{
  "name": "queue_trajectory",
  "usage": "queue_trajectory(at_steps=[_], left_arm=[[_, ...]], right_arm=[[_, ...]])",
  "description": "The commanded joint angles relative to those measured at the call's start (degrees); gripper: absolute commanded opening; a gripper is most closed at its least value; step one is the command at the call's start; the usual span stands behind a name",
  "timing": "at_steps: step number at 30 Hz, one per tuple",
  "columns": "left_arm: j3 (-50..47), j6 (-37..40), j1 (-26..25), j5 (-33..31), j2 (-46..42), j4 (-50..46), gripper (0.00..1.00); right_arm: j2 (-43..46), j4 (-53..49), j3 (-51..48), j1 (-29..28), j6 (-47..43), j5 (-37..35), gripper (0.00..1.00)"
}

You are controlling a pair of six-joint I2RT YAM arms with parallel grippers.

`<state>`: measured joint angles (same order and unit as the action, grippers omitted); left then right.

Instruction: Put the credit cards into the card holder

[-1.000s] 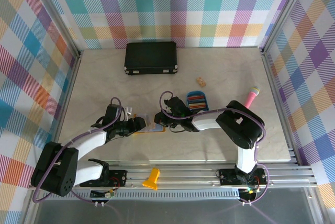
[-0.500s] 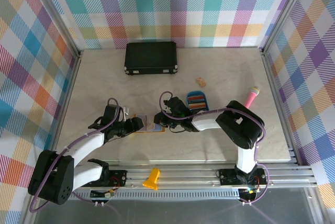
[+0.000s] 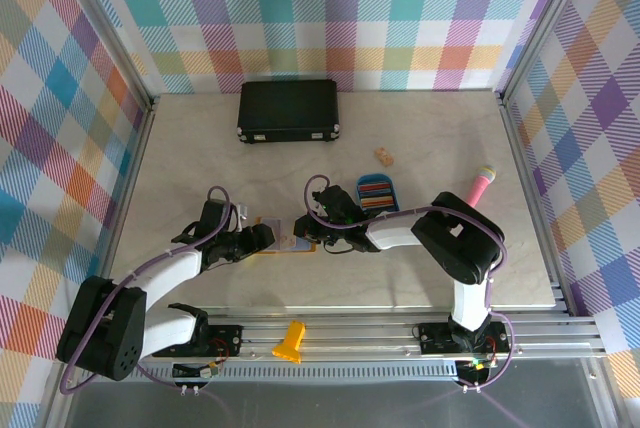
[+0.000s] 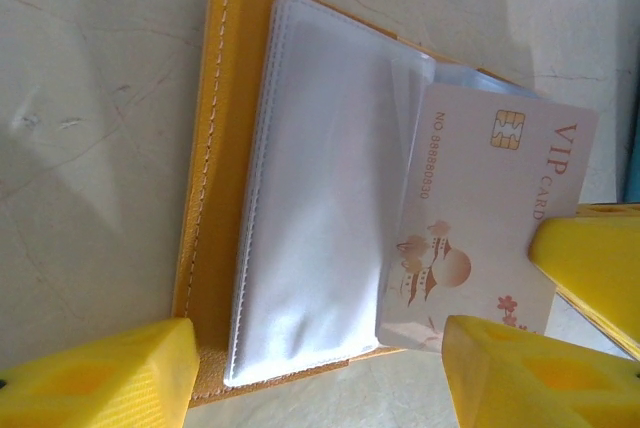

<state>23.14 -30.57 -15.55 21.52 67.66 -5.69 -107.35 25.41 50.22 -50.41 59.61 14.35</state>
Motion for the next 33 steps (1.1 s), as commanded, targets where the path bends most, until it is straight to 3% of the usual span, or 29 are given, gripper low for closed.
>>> queue_trajectory(at_steps=[1, 15, 33], left_arm=[[0.16, 0.51, 0.78, -0.32, 0.98, -0.27, 0.66], [0.16, 0.64, 0.78, -0.62, 1.06, -1.00, 0.66], [0.33, 0.84, 0.79, -0.51, 1.42, -1.12, 0.66]], right_arm=[[-0.93, 2.82, 0.80, -0.43, 0.61, 1.50, 0.00], [-2.09, 7.35, -1.01, -0.41, 2.32, -1.33, 0.00], [-1.88, 3.96, -0.62, 0.82, -8.87, -0.45, 0.00]])
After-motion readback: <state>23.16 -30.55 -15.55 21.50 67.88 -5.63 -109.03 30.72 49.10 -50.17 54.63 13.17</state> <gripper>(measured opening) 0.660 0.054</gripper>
